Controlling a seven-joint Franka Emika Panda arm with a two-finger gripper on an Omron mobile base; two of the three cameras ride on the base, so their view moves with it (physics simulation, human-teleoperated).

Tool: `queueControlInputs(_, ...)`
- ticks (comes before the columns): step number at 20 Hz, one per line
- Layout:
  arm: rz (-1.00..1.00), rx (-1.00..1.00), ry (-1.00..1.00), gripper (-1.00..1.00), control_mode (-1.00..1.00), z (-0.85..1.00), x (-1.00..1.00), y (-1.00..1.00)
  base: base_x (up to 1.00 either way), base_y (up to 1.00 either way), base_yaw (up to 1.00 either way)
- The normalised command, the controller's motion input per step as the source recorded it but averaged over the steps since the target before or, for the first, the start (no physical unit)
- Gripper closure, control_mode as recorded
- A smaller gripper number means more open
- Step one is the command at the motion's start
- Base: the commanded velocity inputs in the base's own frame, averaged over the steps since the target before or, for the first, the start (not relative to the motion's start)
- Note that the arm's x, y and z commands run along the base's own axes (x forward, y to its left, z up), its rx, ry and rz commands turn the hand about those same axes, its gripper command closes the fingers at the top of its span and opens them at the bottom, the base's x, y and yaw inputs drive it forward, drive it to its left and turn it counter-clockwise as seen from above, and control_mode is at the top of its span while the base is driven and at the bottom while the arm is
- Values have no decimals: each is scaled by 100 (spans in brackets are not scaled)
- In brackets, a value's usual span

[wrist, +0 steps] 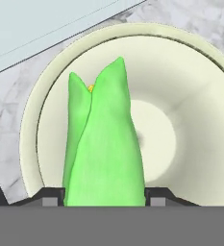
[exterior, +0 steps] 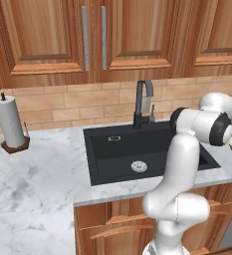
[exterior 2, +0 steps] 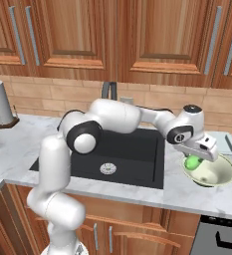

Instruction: Pick the corn from the sink and place it in the bowl. Then pick the bowl and place it in the microwave. Then close the microwave door and press the start button.

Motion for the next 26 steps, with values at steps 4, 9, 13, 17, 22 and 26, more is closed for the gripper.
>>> queueControlInputs(4,9,0,0,100,-100,-9,11,-23,0,0,0)
queueControlInputs(9,9,0,0,100,-100,-24,1,-7,0,0,0)
queueControlInputs(13,10,0,0,100,-100,-25,0,-2,0,0,0)
queueControlInputs(17,9,0,0,100,-100,-14,4,0,0,0,0)
queueControlInputs(22,7,0,-1,-100,-100,-1,15,-12,0,0,0)
queueControlInputs(26,5,0,0,-100,-100,0,18,-10,0,0,0)
